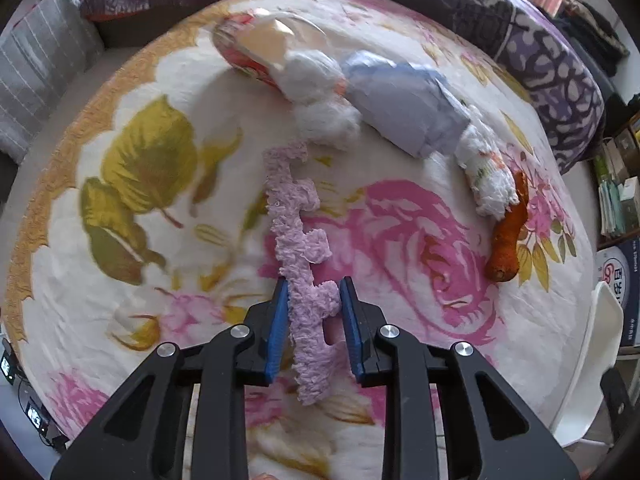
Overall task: Collect trash
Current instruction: 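Grasp the pink fuzzy strip with the left tool while the right tool grasps the orange wrapper, then carry the pink strip and orange wrapper over the bin and open both tools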
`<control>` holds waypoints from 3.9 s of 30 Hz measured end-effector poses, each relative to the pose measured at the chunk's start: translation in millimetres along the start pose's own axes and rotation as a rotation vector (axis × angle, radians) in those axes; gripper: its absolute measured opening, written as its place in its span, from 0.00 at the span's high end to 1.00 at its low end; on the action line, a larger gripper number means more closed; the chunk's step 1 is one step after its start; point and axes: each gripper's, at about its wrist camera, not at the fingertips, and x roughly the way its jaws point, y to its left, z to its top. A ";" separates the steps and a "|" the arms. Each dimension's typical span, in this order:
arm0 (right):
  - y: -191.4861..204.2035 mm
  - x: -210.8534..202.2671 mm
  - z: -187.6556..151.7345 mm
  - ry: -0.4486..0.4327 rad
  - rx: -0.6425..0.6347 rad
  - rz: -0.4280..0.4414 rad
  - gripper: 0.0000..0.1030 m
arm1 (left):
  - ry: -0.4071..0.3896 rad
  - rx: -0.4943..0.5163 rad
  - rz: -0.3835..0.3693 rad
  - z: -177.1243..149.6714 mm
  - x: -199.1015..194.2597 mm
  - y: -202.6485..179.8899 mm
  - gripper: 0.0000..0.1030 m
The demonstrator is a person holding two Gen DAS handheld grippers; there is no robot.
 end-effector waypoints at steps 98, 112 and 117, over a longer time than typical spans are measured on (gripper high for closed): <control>-177.5 -85.9 -4.6 -0.222 0.364 -0.232 0.23 | -0.123 0.446 -0.320 -96.8 -76.7 -245.0 0.74; -213.7 -102.8 -21.2 -0.239 0.434 -0.214 0.16 | -0.011 0.541 -0.472 -125.1 -64.9 -297.4 0.74; -222.6 -107.2 -27.2 -0.232 0.455 -0.185 0.15 | 0.061 0.576 -0.558 -136.8 -57.5 -312.0 0.60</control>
